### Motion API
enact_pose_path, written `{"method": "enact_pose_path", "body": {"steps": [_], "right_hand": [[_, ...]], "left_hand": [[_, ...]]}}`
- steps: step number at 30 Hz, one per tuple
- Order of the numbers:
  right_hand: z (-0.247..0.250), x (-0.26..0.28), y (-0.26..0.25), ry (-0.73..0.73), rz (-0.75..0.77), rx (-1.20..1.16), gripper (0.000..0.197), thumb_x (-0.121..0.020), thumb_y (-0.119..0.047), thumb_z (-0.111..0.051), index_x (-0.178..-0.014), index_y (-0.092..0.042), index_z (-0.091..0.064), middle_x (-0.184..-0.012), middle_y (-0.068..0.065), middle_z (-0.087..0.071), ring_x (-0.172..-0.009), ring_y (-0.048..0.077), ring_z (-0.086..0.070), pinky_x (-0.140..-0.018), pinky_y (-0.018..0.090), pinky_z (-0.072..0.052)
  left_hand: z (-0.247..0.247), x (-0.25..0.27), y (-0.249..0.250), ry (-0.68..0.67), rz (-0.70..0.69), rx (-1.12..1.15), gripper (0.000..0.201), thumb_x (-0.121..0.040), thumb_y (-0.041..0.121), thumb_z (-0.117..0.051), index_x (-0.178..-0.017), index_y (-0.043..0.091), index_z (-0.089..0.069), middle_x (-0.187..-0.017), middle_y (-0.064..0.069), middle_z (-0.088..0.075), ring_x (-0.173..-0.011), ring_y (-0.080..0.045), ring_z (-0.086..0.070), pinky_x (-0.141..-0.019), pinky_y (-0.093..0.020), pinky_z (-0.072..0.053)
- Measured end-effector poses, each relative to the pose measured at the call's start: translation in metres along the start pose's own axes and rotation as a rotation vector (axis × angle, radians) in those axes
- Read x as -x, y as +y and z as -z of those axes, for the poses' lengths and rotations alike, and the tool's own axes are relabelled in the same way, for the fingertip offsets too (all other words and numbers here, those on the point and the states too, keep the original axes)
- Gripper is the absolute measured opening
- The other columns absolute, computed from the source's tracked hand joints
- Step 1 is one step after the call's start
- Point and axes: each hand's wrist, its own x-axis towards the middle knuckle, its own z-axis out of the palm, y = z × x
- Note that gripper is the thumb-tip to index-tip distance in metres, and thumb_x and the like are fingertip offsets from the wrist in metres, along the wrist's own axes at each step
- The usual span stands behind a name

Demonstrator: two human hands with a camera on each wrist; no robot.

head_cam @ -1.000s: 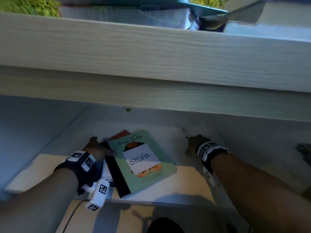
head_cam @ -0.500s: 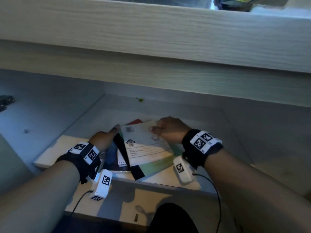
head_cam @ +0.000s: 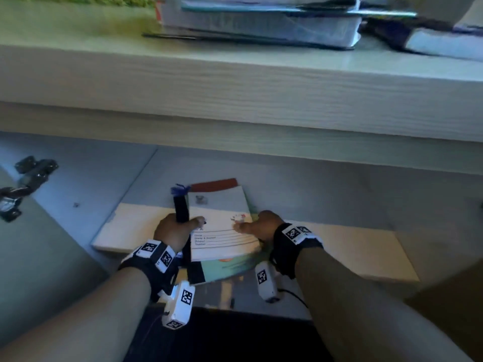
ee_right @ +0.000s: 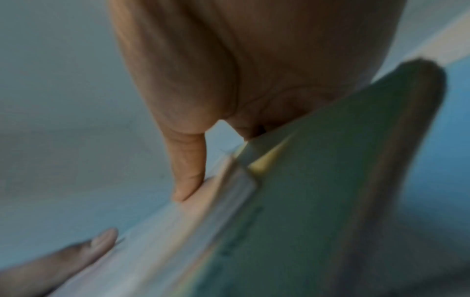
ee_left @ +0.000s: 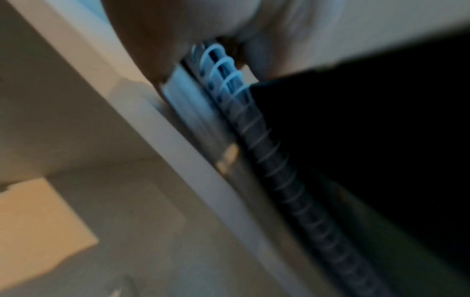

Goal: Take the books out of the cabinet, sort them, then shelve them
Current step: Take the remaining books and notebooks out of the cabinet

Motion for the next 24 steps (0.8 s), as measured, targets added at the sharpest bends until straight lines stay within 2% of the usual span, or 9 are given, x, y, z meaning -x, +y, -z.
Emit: {"method": "enact_pose_path", "body": {"steps": [2,6,8,10,13,16,20,22,24], "right_hand": [[-0.012,-0.004,0.013,0.024,-0.011,-0.089,0.117,-0.028,-0.086,-0.081,-0.119,-0.013,-0.073,-0.123,0.006,-0.073,-0.109,0.022,-0.070,-0.097,0.036,-0.056],[-0.019,0.038,0.002,-0.042,-0.078,-0.277,0.080,-0.052,-0.056,-0.085,-0.115,-0.007,-0.071,-0.117,0.009,-0.073,-0.108,0.029,-0.069,-0.101,0.047,-0.055],[-0.026,0.043,0.013,-0.056,-0.110,-0.366,0.087,-0.048,-0.064,-0.086,-0.113,-0.009,-0.069,-0.116,0.009,-0.074,-0.104,0.029,-0.070,-0.098,0.050,-0.057],[-0.033,0.047,0.026,-0.079,-0.150,-0.439,0.099,-0.041,-0.070,-0.090,-0.115,-0.009,-0.067,-0.116,0.010,-0.074,-0.102,0.030,-0.071,-0.095,0.051,-0.058],[-0.034,0.077,0.018,-0.122,-0.223,-0.500,0.087,-0.053,-0.054,-0.092,-0.115,0.002,-0.069,-0.114,0.014,-0.076,-0.105,0.032,-0.072,-0.099,0.049,-0.056],[-0.026,0.115,0.014,-0.212,-0.364,-0.639,0.104,-0.027,-0.055,-0.098,-0.111,0.000,-0.071,-0.107,0.012,-0.078,-0.104,0.034,-0.073,-0.099,0.049,-0.056],[0.004,0.166,-0.014,-0.254,-0.441,-0.737,0.057,-0.070,-0.025,-0.091,-0.116,0.002,-0.070,-0.110,0.016,-0.077,-0.107,0.036,-0.072,-0.101,0.052,-0.055],[0.021,0.194,-0.032,-0.276,-0.445,-0.772,0.053,-0.074,-0.022,-0.088,-0.117,0.003,-0.069,-0.111,0.017,-0.077,-0.108,0.038,-0.071,-0.101,0.054,-0.054],[0.038,0.227,-0.052,-0.316,-0.444,-0.776,0.067,-0.065,-0.031,-0.093,-0.118,0.002,-0.069,-0.112,0.017,-0.076,-0.109,0.038,-0.071,-0.102,0.054,-0.053]], "left_hand": [[0.005,0.007,-0.006,-0.051,0.005,0.114,0.032,-0.078,0.042,-0.080,-0.076,0.011,-0.079,-0.077,-0.009,-0.077,-0.077,-0.029,-0.072,-0.068,-0.032,-0.050],[0.018,0.028,-0.008,-0.134,0.131,0.271,0.027,-0.084,0.020,-0.080,-0.091,-0.005,-0.075,-0.072,0.006,-0.077,-0.070,-0.008,-0.074,-0.070,-0.020,-0.054],[0.022,0.036,-0.003,-0.179,0.201,0.297,0.031,-0.080,0.027,-0.084,-0.097,0.003,-0.074,-0.080,0.006,-0.077,-0.077,-0.009,-0.074,-0.080,-0.027,-0.053],[0.026,0.041,0.000,-0.244,0.217,0.268,0.020,-0.083,0.023,-0.080,-0.094,0.006,-0.076,-0.073,0.012,-0.077,-0.071,-0.003,-0.071,-0.072,-0.024,-0.047],[0.029,0.049,-0.005,-0.302,0.312,0.255,0.012,-0.083,0.021,-0.081,-0.088,0.010,-0.078,-0.078,0.006,-0.079,-0.088,-0.022,-0.075,-0.083,-0.030,-0.052],[0.040,0.071,-0.001,-0.403,0.398,0.248,0.046,-0.067,0.043,-0.089,-0.099,0.012,-0.079,-0.105,-0.008,-0.079,-0.102,-0.032,-0.073,-0.103,-0.047,-0.049],[0.063,0.118,0.052,-0.421,0.411,0.164,0.018,-0.095,0.027,-0.067,-0.100,0.012,-0.074,-0.095,0.005,-0.076,-0.099,-0.023,-0.067,-0.078,-0.025,-0.042],[0.078,0.141,0.084,-0.430,0.453,0.159,0.013,-0.098,0.026,-0.061,-0.094,0.017,-0.070,-0.069,0.021,-0.072,-0.083,-0.011,-0.062,-0.074,-0.025,-0.036],[0.100,0.160,0.106,-0.451,0.486,0.152,0.013,-0.097,0.034,-0.063,-0.097,0.023,-0.070,-0.077,0.020,-0.072,-0.081,-0.006,-0.059,-0.082,-0.029,-0.038]]}}
